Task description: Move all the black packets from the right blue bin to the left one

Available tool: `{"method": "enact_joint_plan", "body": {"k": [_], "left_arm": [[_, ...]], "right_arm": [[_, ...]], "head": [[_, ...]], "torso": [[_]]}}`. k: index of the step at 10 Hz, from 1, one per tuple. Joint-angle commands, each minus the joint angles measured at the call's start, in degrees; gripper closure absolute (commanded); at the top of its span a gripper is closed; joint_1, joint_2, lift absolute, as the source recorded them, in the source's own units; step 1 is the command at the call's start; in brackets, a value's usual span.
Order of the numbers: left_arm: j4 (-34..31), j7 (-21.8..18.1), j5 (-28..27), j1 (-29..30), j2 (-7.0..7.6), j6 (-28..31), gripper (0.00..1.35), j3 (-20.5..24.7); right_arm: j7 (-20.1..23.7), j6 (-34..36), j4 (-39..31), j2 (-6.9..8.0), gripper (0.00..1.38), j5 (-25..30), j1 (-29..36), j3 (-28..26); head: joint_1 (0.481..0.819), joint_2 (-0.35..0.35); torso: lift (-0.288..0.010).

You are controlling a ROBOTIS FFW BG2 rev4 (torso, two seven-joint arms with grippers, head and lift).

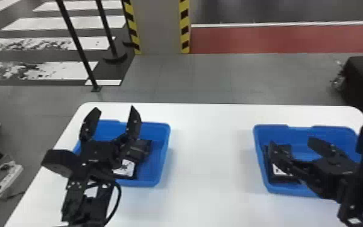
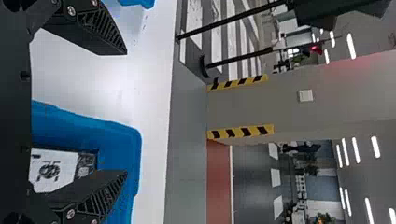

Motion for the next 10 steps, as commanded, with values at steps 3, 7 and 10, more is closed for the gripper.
{"method": "enact_joint_plan", "body": {"k": [3,7,10], "left_arm": [[0.0,-0.4,-0.3,1.0,-0.15,-0.8,0.12,0.6],[0.0,-0.6,-1.0,1.0,-0.15,0.2,0.12,0.8],[0.0,-1.2,-1.0,1.1,-0.15,0.2,0.12,0.9]], "right_arm": [[-1.6,6.5,3.5,0.03,0.12,0.8,0.1,-4.3],[-1.6,7.0,14.1,-0.23,0.12,2.6,-5.9,-5.1],[-1.6,6.2,23.4,-0.23,0.12,2.5,-11.8,-4.1]], "head": [[0.695,0.058],[0.695,0.002],[0.695,-0.021]], "torso": [[-0.110],[-0.110],[-0.110]]}}
